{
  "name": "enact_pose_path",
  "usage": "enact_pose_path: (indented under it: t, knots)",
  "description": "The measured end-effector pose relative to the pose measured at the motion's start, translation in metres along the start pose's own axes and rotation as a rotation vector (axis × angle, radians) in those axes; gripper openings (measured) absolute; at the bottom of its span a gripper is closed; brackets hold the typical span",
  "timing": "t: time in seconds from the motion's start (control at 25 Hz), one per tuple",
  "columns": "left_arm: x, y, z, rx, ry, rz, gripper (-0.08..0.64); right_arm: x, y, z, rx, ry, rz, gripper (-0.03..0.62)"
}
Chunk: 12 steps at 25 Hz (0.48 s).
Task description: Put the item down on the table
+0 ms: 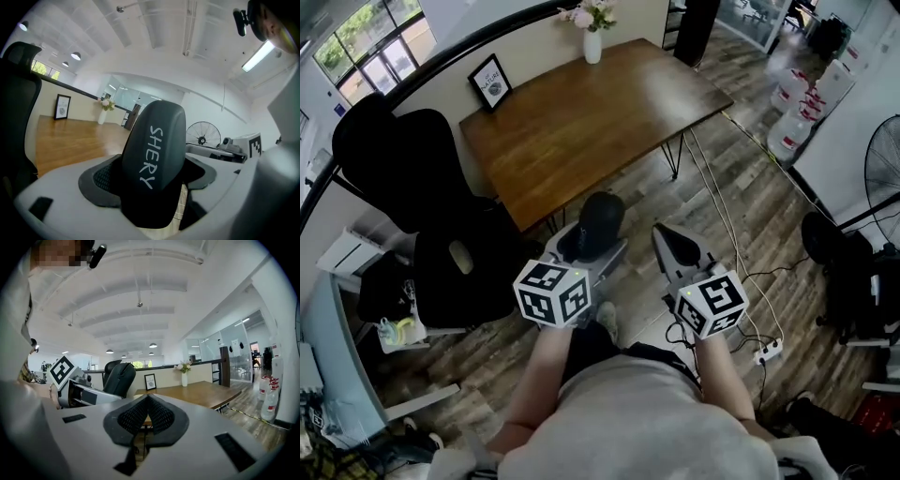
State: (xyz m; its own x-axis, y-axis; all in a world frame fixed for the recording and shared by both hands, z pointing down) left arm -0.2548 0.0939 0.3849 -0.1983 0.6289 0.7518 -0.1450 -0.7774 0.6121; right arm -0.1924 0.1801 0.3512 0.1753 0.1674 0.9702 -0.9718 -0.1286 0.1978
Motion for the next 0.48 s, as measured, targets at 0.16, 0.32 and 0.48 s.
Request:
enact_pose_path:
  t: [0.16,0.32,0.48]
  knots:
    - [-0.024,0.022,0.022,0.013,0.020,0.018,0.399,0.000,-0.018,0.032,0.028,0.007,0.002,0.010]
    - [-0.036,0.041,0.039,0.014,0.042,0.007,0.397,0.009,-0.032,0.051,0.051,0.031,0.029,0.010]
    - [-0.038,0.052,0.060,0.016,0.080,-0.009,0.397,0.016,-0.053,0.065,0.074,0.053,0.045,0.011]
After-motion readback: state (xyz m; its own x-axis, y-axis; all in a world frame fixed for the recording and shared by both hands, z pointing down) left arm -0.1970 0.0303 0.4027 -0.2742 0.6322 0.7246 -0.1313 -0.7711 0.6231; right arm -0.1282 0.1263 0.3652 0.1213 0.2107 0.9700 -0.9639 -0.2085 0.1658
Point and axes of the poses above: the fingertips, and each gripper's own axes: z forward along the fingers, y to its left, x out of its underside, the point moved 2 cm from there along -z, backward along the fingers, and after that the axes turned 15 degrees about -z, right-handed, at the moved point
